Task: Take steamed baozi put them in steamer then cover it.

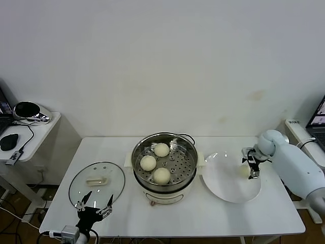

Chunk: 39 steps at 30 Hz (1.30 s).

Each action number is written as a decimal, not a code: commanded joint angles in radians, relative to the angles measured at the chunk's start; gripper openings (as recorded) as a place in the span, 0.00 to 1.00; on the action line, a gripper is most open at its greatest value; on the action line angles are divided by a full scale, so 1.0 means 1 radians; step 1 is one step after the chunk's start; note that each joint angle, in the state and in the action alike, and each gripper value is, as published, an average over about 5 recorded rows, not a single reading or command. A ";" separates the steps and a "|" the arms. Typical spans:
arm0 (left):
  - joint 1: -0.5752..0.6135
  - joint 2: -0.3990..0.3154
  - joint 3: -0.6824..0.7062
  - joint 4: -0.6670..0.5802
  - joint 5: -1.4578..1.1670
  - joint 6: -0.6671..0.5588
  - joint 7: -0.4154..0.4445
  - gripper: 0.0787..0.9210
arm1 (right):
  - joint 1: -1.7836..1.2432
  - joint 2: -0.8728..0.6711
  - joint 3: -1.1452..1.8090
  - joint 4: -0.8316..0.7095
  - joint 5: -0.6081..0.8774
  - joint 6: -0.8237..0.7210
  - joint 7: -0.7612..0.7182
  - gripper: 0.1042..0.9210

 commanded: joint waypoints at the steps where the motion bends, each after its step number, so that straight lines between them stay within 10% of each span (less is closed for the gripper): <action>1: -0.001 -0.001 0.000 0.000 0.000 0.000 0.000 0.88 | 0.001 0.010 0.001 -0.018 -0.016 0.003 0.015 0.88; 9: -0.002 -0.001 0.001 0.002 0.000 0.000 0.001 0.88 | 0.002 0.007 0.001 -0.015 -0.009 0.003 0.012 0.87; 22: 0.002 0.002 0.000 -0.006 -0.004 -0.001 0.001 0.88 | 0.026 -0.036 -0.026 0.065 0.087 -0.061 -0.021 0.58; 39: -0.028 -0.010 -0.026 -0.016 0.046 -0.014 -0.012 0.88 | 0.654 -0.139 -0.675 0.414 0.737 -0.296 -0.083 0.54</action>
